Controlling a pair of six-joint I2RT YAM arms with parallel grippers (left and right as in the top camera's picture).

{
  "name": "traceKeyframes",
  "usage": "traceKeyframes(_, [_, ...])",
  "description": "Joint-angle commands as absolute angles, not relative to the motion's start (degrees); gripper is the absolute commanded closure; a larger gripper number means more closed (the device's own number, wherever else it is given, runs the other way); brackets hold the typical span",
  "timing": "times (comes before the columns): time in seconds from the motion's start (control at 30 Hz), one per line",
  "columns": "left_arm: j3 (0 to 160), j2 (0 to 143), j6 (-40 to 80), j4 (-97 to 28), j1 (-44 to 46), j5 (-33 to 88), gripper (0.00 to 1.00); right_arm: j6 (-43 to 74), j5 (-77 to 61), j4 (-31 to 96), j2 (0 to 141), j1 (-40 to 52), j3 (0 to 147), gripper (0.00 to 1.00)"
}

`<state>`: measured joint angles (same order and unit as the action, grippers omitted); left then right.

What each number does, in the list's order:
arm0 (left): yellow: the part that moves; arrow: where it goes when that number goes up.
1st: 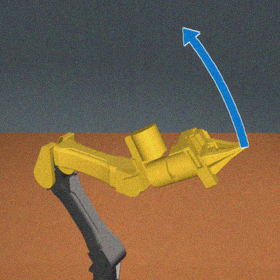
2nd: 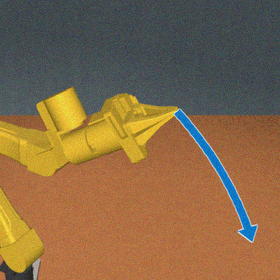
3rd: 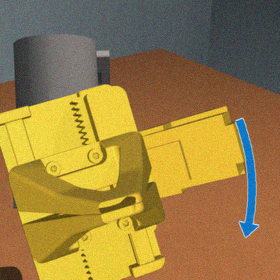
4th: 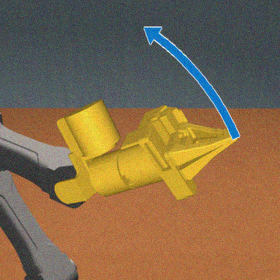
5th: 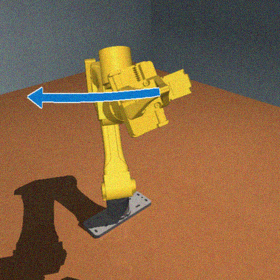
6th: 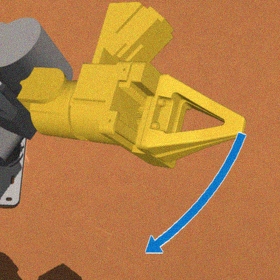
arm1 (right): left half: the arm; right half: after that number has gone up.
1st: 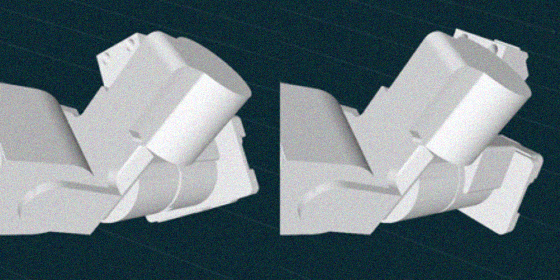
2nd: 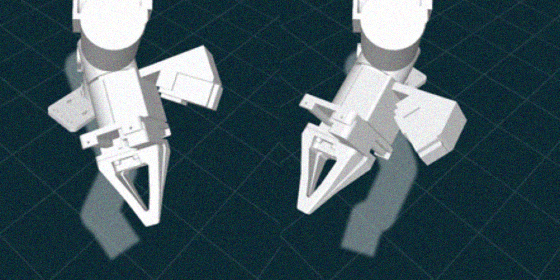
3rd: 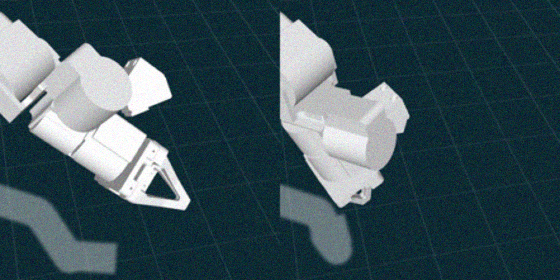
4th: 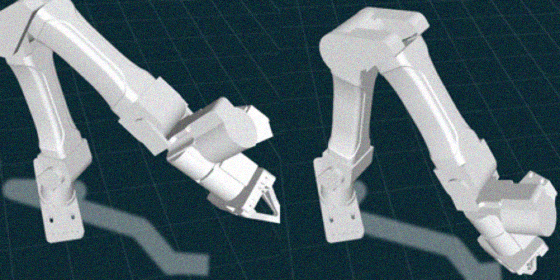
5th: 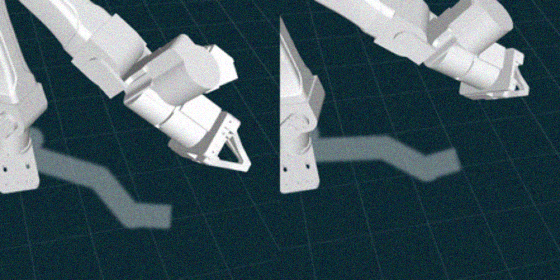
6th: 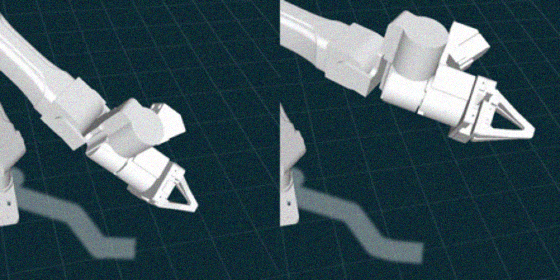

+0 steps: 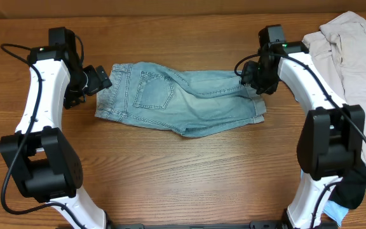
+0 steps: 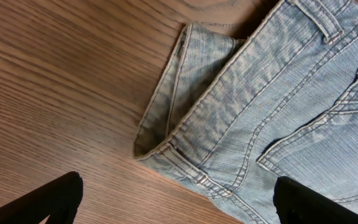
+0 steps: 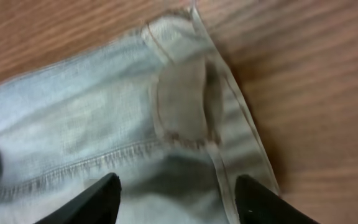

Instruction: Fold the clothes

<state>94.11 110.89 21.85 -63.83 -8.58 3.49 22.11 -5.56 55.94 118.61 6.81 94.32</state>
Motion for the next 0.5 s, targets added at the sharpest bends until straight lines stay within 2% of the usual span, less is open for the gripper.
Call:
traceKeyframes(0.0, [94.2, 111.4, 20.5, -63.8, -8.1, 3.8, 0.0, 22.7, -4.9, 54.1, 120.0, 6.9, 94.1, 0.49])
traceKeyframes(0.1, [94.2, 111.4, 20.5, -63.7, -8.1, 3.8, 0.0, 22.7, -3.8, 53.1, 120.5, 6.9, 94.1, 0.59])
traceKeyframes(0.4, [94.2, 111.4, 20.5, -63.6, -8.1, 2.6, 0.0, 22.7, -1.7, 52.2, 121.3, 6.9, 94.1, 0.73])
traceKeyframes(0.47, [94.2, 111.4, 20.5, -63.6, -8.1, 2.6, 0.0, 22.7, -0.8, 51.8, 122.2, 6.9, 94.1, 0.82])
